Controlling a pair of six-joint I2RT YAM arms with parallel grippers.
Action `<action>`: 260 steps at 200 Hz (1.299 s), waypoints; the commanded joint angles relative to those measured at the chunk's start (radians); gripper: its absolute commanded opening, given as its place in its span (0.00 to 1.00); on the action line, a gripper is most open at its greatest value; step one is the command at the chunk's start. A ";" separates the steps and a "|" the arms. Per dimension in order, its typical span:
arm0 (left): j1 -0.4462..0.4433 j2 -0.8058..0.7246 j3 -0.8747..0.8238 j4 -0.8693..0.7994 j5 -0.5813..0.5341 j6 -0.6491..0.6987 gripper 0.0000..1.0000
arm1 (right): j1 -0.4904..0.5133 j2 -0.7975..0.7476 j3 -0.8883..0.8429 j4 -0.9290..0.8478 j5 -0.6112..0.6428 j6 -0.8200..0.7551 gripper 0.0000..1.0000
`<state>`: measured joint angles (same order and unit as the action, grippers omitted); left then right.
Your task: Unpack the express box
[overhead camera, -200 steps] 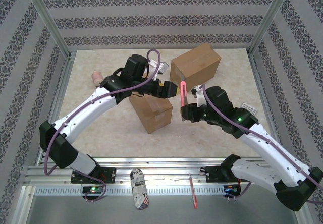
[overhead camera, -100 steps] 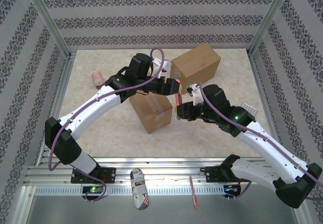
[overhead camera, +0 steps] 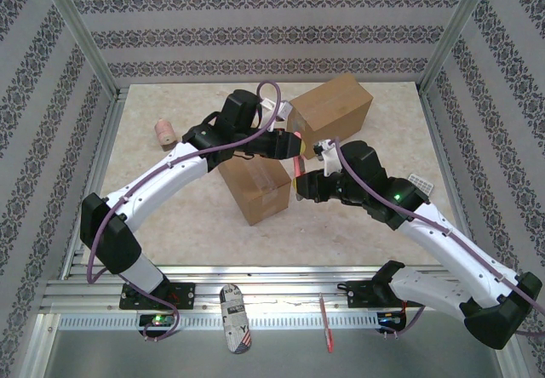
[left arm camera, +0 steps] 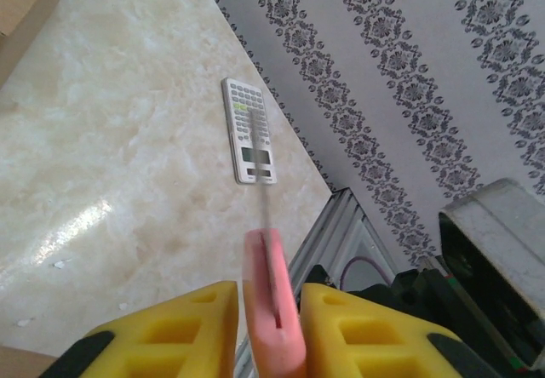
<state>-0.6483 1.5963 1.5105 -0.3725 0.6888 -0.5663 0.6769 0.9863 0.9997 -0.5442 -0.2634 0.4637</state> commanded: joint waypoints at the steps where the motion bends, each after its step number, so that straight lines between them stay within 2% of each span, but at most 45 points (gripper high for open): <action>1: -0.011 0.008 0.034 0.025 -0.001 0.008 0.16 | 0.011 0.000 0.034 0.031 -0.014 -0.014 0.29; 19: -0.012 0.005 0.039 0.014 -0.011 0.014 0.00 | 0.012 0.000 0.033 0.036 -0.013 -0.009 0.29; 39: -0.011 -0.005 0.038 0.002 -0.030 0.022 0.00 | 0.011 -0.001 0.033 0.041 -0.009 -0.009 0.32; 78: -0.005 -0.027 0.050 -0.020 -0.047 0.047 0.00 | 0.011 -0.027 0.014 0.080 -0.027 -0.002 0.69; 103: 0.019 -0.046 0.080 -0.034 -0.022 0.059 0.00 | 0.006 -0.075 -0.004 0.121 -0.050 -0.004 0.81; 137: 0.061 -0.078 0.105 0.029 0.076 0.044 0.00 | -0.014 -0.165 -0.043 0.224 -0.102 0.010 0.94; 163: 0.097 -0.101 0.079 0.180 0.173 -0.045 0.00 | -0.063 -0.218 -0.063 0.347 -0.167 0.063 0.98; 194: 0.127 -0.114 -0.001 0.494 0.246 -0.247 0.00 | -0.143 -0.222 -0.104 0.574 -0.260 0.206 0.98; 229: 0.130 -0.118 -0.056 0.717 0.218 -0.397 0.00 | -0.177 -0.148 -0.131 0.775 -0.288 0.315 0.97; 260: 0.130 -0.147 -0.082 0.753 0.157 -0.417 0.00 | -0.176 -0.086 -0.171 0.964 -0.301 0.394 0.94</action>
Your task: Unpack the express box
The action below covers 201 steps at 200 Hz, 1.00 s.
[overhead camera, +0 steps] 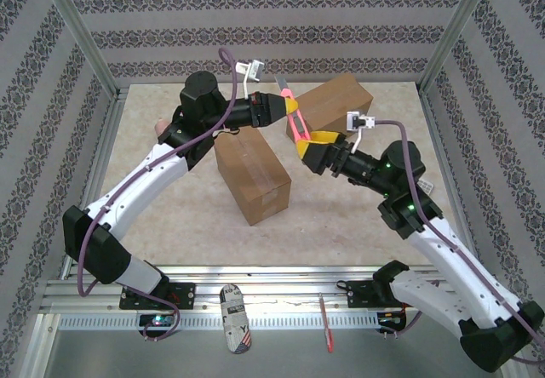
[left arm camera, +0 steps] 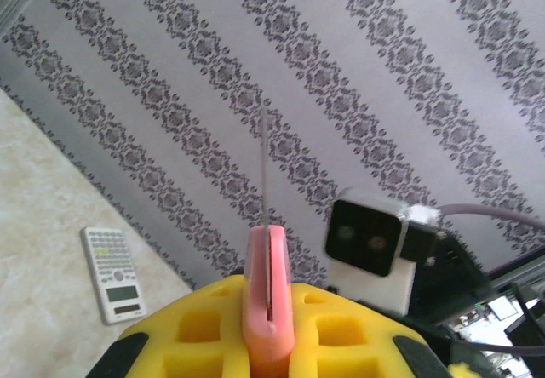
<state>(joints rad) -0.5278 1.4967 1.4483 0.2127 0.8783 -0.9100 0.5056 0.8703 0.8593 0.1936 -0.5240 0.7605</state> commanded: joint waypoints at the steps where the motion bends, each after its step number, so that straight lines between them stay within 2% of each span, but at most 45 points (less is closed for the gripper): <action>1: 0.009 -0.050 -0.022 0.169 -0.034 -0.073 0.00 | -0.004 0.032 -0.032 0.234 -0.041 0.100 0.94; 44: 0.009 -0.100 -0.067 0.177 -0.080 -0.067 0.00 | -0.002 0.109 -0.055 0.399 -0.035 0.181 0.84; 109: 0.009 -0.122 -0.107 0.191 -0.106 -0.069 0.00 | 0.008 0.178 -0.040 0.514 -0.046 0.243 0.64; 155: 0.009 -0.114 -0.112 0.221 -0.112 -0.082 0.00 | 0.040 0.225 -0.010 0.542 -0.070 0.259 0.56; 201: 0.009 -0.117 -0.132 0.250 -0.114 -0.095 0.00 | 0.048 0.227 -0.024 0.592 -0.026 0.271 0.50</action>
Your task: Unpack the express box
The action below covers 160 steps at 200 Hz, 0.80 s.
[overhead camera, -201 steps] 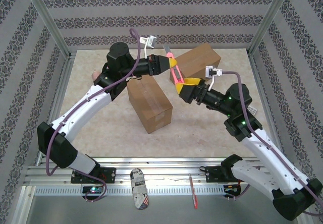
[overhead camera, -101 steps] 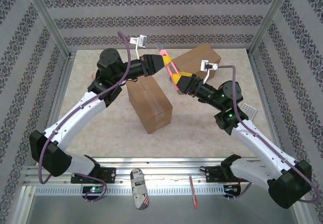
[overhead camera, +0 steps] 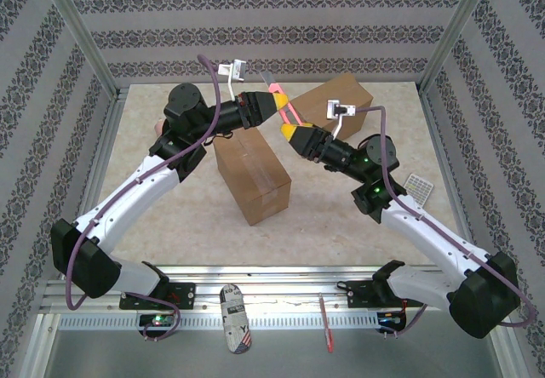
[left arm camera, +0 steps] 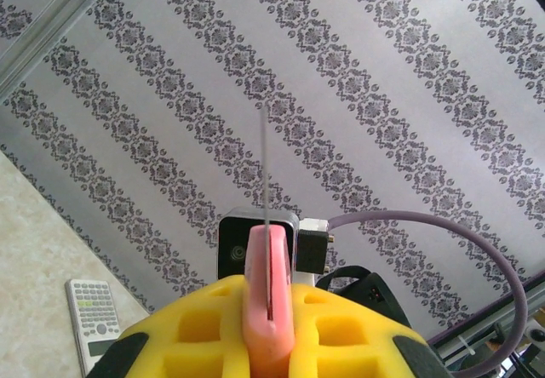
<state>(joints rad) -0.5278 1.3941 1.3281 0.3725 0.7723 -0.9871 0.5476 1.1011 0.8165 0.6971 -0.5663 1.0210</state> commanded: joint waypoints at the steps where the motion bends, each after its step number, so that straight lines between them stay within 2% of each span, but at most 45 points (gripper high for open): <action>1: 0.009 -0.014 -0.012 0.091 -0.008 -0.018 0.00 | 0.006 -0.003 0.019 0.090 0.017 0.011 0.50; 53: 0.009 -0.023 -0.023 0.098 -0.025 -0.012 0.00 | 0.006 -0.007 -0.004 0.150 0.058 0.036 0.45; 160: 0.009 -0.023 -0.029 0.111 -0.033 -0.016 0.00 | 0.009 0.028 -0.005 0.194 0.056 0.079 0.27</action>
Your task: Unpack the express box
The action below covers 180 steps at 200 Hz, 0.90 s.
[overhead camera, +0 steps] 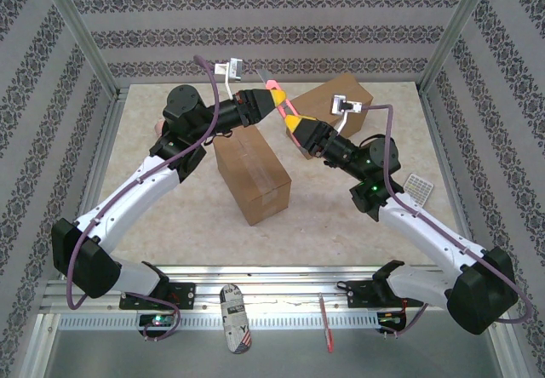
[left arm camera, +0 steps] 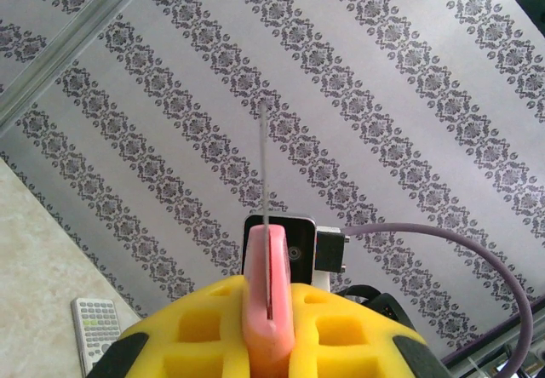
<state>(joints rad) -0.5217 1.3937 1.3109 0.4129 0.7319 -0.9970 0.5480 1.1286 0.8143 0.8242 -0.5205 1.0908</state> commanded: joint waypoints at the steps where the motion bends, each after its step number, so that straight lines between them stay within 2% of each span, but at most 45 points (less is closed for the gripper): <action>1: 0.003 -0.022 -0.012 0.070 0.007 -0.006 0.00 | 0.009 0.001 -0.003 0.067 0.010 0.010 0.27; 51: 0.003 -0.022 -0.018 0.068 0.009 -0.003 0.00 | 0.009 -0.010 -0.009 0.051 0.036 0.005 0.05; 55: 0.003 -0.022 -0.019 0.065 0.010 -0.001 0.02 | 0.009 -0.011 -0.009 0.048 0.037 0.003 0.03; 62: 0.003 -0.023 -0.020 0.059 0.009 0.004 0.15 | 0.009 -0.015 -0.010 0.042 0.042 -0.001 0.00; 68: 0.003 -0.025 -0.022 0.050 0.009 0.011 0.32 | 0.009 -0.019 -0.010 0.035 0.046 -0.004 0.00; 80: 0.007 -0.035 -0.022 0.021 0.007 0.029 0.69 | 0.009 -0.029 -0.013 0.017 0.059 -0.018 0.00; 82: 0.008 -0.037 -0.022 0.015 0.005 0.033 0.79 | 0.009 -0.031 -0.013 0.013 0.060 -0.021 0.00; 84: 0.008 -0.041 -0.022 0.008 0.003 0.036 0.93 | 0.009 -0.034 -0.014 0.008 0.061 -0.022 0.00; 87: 0.011 -0.045 -0.022 -0.005 0.002 0.043 0.99 | 0.009 -0.035 -0.015 0.001 0.064 -0.026 0.00; 121: 0.043 -0.115 -0.016 -0.169 -0.011 0.149 1.00 | 0.010 -0.087 -0.005 -0.138 0.095 -0.106 0.00; 136: 0.057 -0.157 -0.001 -0.311 -0.038 0.222 1.00 | 0.014 -0.110 0.010 -0.231 0.116 -0.154 0.00; 165: 0.082 -0.227 0.045 -0.699 -0.232 0.352 0.96 | 0.042 -0.130 0.083 -0.466 0.171 -0.292 0.00; 180: 0.099 -0.237 0.075 -0.898 -0.353 0.362 0.89 | 0.061 -0.123 0.121 -0.558 0.203 -0.350 0.00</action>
<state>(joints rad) -0.4519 1.1839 1.3251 -0.0761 0.5850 -0.7479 0.5777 1.0176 0.8585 0.4583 -0.3885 0.8917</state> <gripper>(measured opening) 0.939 0.179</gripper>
